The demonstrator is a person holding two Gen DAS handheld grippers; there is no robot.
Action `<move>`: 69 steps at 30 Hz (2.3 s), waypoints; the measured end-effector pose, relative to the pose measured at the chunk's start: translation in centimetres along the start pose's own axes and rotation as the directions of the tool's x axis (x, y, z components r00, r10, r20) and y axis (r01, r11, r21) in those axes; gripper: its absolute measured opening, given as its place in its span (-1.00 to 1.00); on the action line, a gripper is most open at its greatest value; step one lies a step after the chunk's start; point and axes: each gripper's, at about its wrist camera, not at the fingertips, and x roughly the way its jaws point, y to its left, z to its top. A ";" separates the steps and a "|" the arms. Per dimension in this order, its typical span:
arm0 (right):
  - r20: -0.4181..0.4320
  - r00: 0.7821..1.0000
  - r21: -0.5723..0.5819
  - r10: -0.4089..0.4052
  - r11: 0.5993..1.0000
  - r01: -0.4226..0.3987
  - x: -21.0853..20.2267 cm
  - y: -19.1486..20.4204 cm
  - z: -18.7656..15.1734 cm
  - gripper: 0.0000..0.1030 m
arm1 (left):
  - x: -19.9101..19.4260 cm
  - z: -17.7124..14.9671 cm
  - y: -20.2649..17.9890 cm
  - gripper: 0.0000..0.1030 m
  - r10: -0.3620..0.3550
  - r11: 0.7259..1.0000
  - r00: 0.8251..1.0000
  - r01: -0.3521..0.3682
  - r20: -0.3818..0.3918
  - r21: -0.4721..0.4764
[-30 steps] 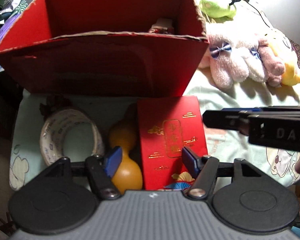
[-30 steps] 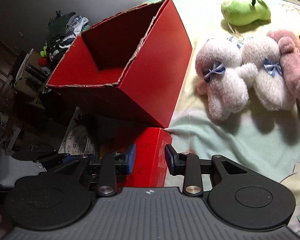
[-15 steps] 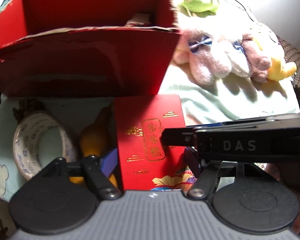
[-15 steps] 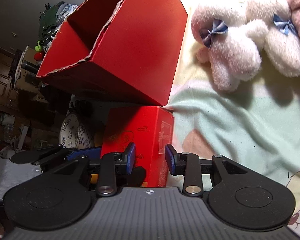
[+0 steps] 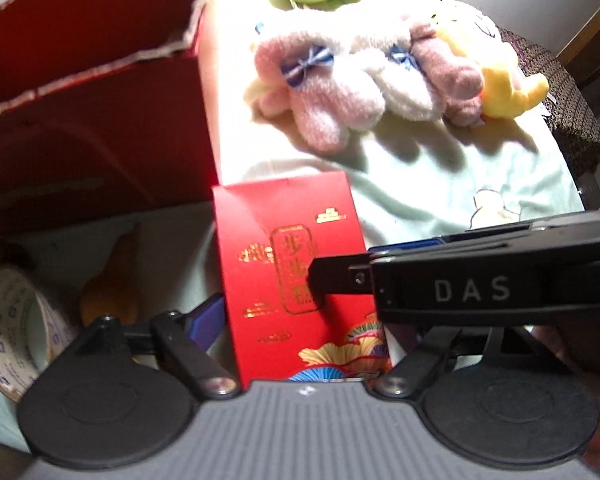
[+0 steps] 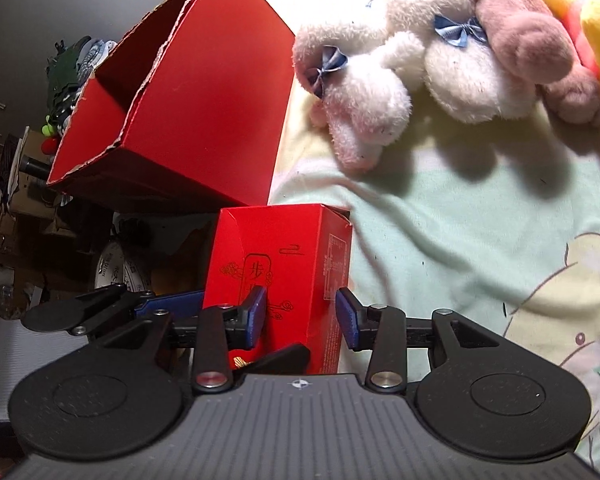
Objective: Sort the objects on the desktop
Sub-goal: 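Close the right gripper on the red gift box with gold print, then lift the gift box with the right gripper and carry it over the cardboard box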
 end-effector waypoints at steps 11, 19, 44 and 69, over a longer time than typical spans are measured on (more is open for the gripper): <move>-0.012 0.999 0.046 0.038 0.998 -0.037 0.8 -0.5 -0.6 0.10 | 0.2 -0.8 -0.5 0.62 -0.006 1.000 1.000 0.006 0.029 0.016; 0.031 1.000 0.060 0.003 0.998 -0.005 -1.3 -1.2 -1.0 0.06 | -0.2 -0.1 -2.5 0.61 -0.026 0.995 0.999 0.023 0.032 0.092; 0.330 0.943 0.077 -0.028 0.997 0.003 -10.1 0.5 2.0 0.04 | -8.2 6.9 -5.5 0.61 -0.098 0.966 0.971 0.041 0.216 0.254; 0.304 0.952 -0.085 0.034 0.996 -0.008 -0.2 15.8 12.8 0.05 | -11.8 14.0 13.3 0.61 0.008 0.989 0.971 -0.043 0.241 0.139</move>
